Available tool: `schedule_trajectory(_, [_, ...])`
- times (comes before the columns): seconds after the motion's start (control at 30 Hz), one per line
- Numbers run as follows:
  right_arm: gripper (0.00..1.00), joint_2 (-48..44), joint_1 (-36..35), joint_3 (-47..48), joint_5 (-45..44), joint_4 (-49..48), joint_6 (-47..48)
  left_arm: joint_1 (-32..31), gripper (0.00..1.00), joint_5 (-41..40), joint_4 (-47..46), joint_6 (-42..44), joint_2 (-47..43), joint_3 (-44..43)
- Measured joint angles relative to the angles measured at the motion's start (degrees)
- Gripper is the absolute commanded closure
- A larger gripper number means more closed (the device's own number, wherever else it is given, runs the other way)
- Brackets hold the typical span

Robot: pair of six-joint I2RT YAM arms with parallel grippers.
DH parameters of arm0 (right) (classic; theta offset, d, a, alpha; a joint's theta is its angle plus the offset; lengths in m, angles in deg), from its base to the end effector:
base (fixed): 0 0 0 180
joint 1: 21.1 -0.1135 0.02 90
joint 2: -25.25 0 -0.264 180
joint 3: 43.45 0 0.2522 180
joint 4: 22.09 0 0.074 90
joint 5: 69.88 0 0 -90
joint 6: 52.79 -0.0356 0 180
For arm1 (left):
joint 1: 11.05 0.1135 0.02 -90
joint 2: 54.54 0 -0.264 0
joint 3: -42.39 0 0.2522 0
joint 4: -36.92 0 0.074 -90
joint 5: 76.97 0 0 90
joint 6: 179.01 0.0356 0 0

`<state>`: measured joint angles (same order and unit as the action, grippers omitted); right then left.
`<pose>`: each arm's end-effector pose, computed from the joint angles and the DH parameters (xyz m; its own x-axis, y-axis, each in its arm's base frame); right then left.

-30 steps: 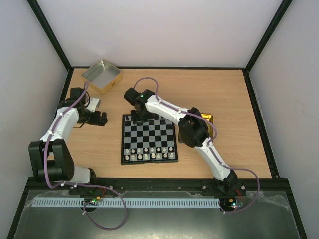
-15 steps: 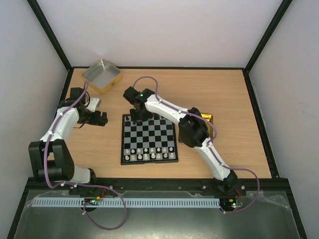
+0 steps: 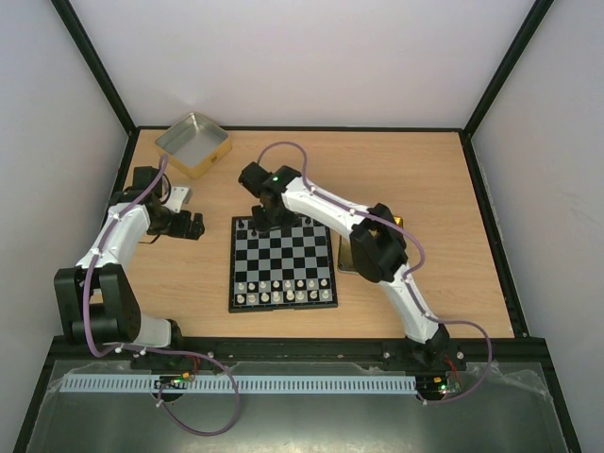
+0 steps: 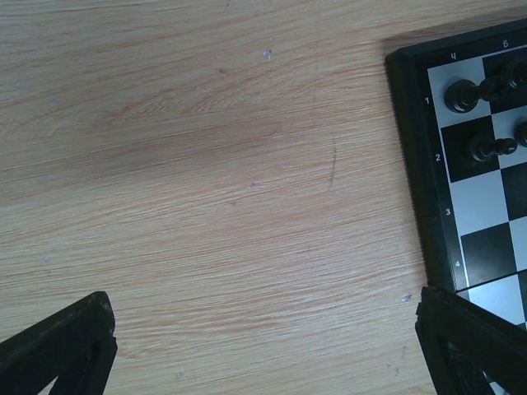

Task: Set up the chess pieces on the board
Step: Place the chess piece on the chessboard, then pick up the chess piece from the storage box.

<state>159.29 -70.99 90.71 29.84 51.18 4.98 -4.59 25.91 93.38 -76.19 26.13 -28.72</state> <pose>0.3094 0.3766 0.1994 -0.9404 -0.3005 -0.1590 -0.3355 0.8959 0.2913 0.2693 0.0225 0.2328 -0.8896 0.1170 -0.4415 0.1823 0.9773 -0.1084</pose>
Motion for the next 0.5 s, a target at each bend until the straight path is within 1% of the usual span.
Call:
schedule_trajectory(0.13, [0.5,-7.6,0.2,-2.7,-1.3,0.2,-0.2,0.3,0.01,0.1,0.0,0.0,0.0,0.0])
schedule_trajectory(0.3, [0.54,-17.4,1.5,-6.8,-2.7,-1.3,-0.9,0.3,0.01,0.2,0.0,0.0,0.1,0.0])
schedule_trajectory(0.37, [0.54,-21.9,3.2,-11.6,-3.7,-2.9,-1.7,0.3,0.01,0.2,0.0,0.0,0.2,0.0])
schedule_trajectory(0.5, [0.56,-29.1,11.0,-24.7,-5.0,-5.2,-3.4,0.3,0.01,0.4,0.0,0.0,0.2,0.0])
